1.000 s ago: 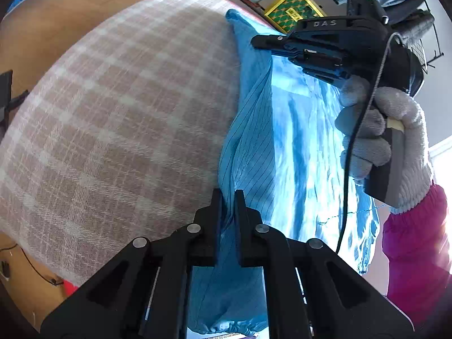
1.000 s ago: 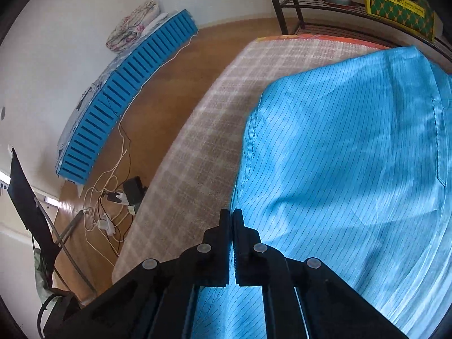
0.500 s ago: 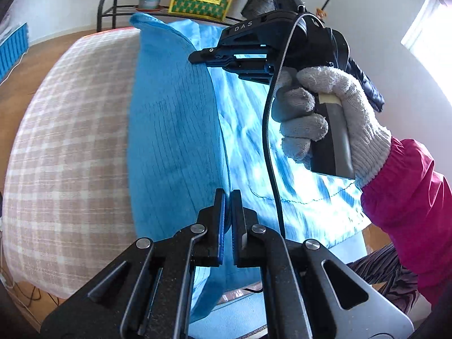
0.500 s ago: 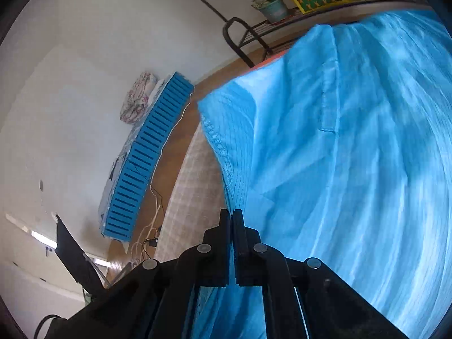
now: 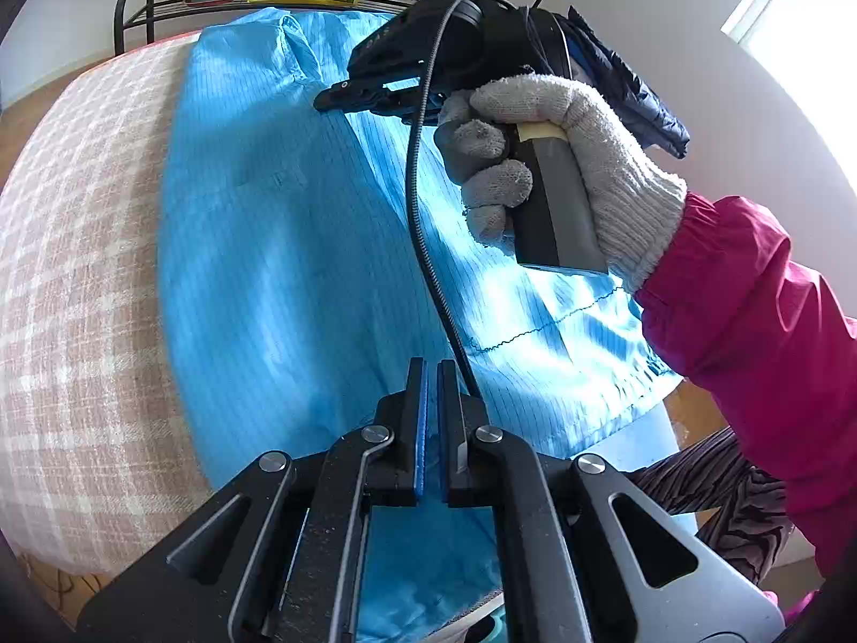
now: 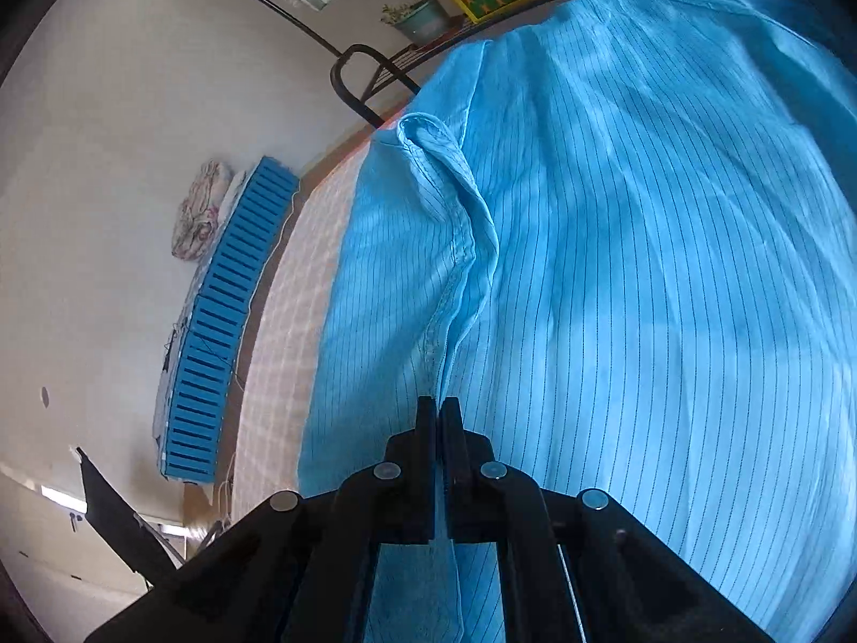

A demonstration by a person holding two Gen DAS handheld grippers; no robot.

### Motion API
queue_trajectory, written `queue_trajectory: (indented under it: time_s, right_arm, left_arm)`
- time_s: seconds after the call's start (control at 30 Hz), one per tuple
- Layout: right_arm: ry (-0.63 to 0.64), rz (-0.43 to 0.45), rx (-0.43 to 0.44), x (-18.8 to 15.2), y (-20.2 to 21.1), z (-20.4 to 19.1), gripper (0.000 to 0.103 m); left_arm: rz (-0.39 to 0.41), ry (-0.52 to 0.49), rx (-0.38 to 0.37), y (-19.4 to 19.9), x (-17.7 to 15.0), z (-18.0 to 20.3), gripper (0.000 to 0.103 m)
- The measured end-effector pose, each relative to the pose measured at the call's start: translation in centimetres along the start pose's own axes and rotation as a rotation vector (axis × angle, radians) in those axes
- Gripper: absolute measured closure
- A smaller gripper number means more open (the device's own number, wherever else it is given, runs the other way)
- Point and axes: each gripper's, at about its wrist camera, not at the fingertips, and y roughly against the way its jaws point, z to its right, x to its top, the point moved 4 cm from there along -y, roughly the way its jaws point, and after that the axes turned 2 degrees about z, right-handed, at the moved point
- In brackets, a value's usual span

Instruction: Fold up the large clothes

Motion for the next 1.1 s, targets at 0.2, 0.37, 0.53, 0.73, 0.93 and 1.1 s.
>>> queue_trajectory:
  time_s: [0.2,0.37,0.53,0.73,0.93,1.1]
  right_arm:
    - [0.001,-0.041,-0.009,-1.0,0.6,0.2,0.096]
    - [0.042,-0.093,-0.007,-4.2,3.0,-0.3,0.062]
    - [0.085,-0.171,-0.005,-9.6,5.7,-0.4,0.058]
    - [0.097,-0.253,-0.009,-16.2,6.8,-0.5,0.061]
    - [0.084,-0.276,0.068,-18.9,6.6,-0.9,0.099]
    - [0.111,-0.275,0.100,-19.3,5.4,-2.8,0.102]
  left_arm:
    - [0.095,0.054,0.060,4.9,-0.6,-4.1,0.089]
    - [0.110,0.286,0.059,5.7,-1.5,-10.2,0.065]
    - [0.016,0.430,-0.015,3.1,-3.2,-12.3,0.065]
    - [-0.033,0.417,-0.025,1.3,-3.8,-11.5,0.065]
    - [-0.016,0.399,0.033,0.8,-4.0,-11.1,0.097]
    - [0.035,0.406,0.112,1.7,-4.0,-12.1,0.098]
